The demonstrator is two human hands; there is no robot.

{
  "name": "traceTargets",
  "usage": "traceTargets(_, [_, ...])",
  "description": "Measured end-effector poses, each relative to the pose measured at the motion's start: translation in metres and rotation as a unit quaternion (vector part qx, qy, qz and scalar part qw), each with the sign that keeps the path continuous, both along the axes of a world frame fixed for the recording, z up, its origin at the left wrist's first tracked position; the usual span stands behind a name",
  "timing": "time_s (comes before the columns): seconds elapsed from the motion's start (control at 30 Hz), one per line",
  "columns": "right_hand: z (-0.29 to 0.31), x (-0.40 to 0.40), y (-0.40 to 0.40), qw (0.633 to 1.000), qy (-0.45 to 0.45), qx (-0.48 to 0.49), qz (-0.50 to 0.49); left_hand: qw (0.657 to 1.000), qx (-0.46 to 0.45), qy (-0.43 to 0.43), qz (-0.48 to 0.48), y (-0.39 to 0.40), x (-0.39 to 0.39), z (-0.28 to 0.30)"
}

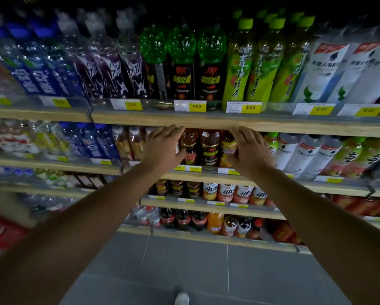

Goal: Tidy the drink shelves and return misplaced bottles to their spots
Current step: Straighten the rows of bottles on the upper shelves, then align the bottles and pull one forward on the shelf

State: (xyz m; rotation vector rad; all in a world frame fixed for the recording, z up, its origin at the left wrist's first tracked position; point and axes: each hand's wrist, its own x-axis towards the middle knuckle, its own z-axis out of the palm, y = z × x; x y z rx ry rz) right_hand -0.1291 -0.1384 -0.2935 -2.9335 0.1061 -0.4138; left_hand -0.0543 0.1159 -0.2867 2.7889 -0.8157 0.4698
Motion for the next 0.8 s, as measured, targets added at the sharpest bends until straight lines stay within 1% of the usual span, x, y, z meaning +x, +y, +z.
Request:
traceTargets(0.2, [-0.045, -0.019, 0.020, 0.996, 0.081, 0.021, 0.023, 0.998, 0.029, 0.057, 0.022, 0.023, -0.018, -0.053])
traceTargets(0.27, [-0.059, -0.024, 0.030, 0.994, 0.102, 0.032, 0.028, 0.998, 0.025, 0.056, 0.023, 0.031, -0.024, -0.069])
traceTargets(0.4, [-0.086, -0.028, 0.050, 0.992, 0.114, 0.040, 0.036, 0.996, 0.005, 0.081, 0.025, 0.045, -0.027, -0.101])
traceTargets(0.5, [-0.104, -0.028, 0.060, 0.990, 0.129, 0.052, 0.027, 0.994, 0.010, 0.107, 0.028, 0.053, -0.023, -0.125])
traceTargets(0.7, [-0.142, -0.014, 0.071, 0.992, 0.105, 0.068, -0.010, 0.993, 0.003, 0.115, -0.004, 0.056, -0.002, -0.173])
traceTargets(0.8, [-0.164, -0.003, 0.070, 0.994, 0.083, 0.068, -0.020, 0.996, 0.001, 0.090, -0.017, 0.048, 0.012, -0.201])
